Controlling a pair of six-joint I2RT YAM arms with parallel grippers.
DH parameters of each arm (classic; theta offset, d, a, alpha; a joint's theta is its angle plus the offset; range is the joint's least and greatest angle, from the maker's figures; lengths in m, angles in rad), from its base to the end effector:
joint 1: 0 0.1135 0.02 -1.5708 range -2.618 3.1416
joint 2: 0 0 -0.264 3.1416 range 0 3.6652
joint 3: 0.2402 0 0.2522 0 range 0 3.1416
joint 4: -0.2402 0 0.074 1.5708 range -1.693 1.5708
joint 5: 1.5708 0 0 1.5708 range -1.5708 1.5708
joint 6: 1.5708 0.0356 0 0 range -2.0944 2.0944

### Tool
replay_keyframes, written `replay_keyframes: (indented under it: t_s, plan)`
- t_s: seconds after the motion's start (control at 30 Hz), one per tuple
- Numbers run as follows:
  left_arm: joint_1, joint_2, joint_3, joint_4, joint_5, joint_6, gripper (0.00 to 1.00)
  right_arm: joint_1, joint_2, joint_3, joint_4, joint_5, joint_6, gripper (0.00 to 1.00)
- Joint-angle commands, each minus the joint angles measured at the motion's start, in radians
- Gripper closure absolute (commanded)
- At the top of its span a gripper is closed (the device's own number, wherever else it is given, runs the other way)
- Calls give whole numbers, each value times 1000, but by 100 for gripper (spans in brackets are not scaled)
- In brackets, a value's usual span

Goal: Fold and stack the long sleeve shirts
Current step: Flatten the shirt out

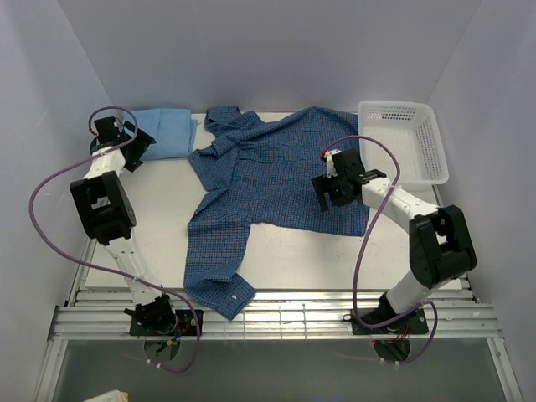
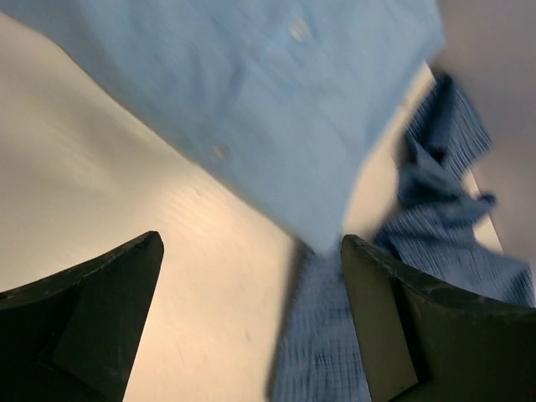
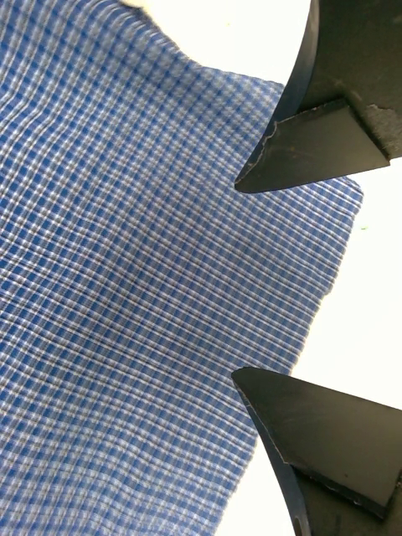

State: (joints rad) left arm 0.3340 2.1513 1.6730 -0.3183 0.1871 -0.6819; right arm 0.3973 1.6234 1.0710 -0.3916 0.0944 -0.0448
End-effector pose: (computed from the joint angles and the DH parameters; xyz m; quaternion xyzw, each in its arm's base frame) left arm 0.4614 0.1531 0.1969 -0.4176 0.8227 -0.1503 0.3552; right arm 0.3130 0.1277 0.2110 -0.1941 0.9303 0.0098 0.3111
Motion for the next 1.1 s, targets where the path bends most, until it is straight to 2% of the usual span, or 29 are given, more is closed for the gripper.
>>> replay_keyframes:
  t_s: [0.0,0.1,0.23,0.63,0.77,0.83,0.9,0.93,1.0,1.03,1.07]
  plan:
    - [-49,-263,-135,35,86,48,2,-2,-108,-65,54,-4,66,10]
    - [-114,-349,-243,38,132,79,2,-3,-141,-120,57,1,92,10]
    - [-229,-340,-279,28,164,117,2,-3,-171,-166,66,-7,111,10]
    - [-316,-87,-210,-53,81,130,2,-9,-154,-184,69,8,92,10]
    - [-317,19,-136,-70,51,140,3,-12,-137,-175,71,2,91,10]
    - [-317,64,-79,-74,31,143,14,-14,-132,-174,76,-1,91,10]
    - [-317,119,-20,-90,75,159,32,-15,-122,-166,74,-1,88,10]
    - [-317,130,-6,-88,95,163,47,-15,-117,-164,74,1,88,10]
    - [-351,140,16,-80,123,192,67,-18,-106,-155,76,10,85,10]
    - [-357,136,39,-82,118,200,98,-21,-103,-154,76,10,85,10]
    - [-359,128,45,-85,115,203,100,-21,-97,-152,77,11,85,10]
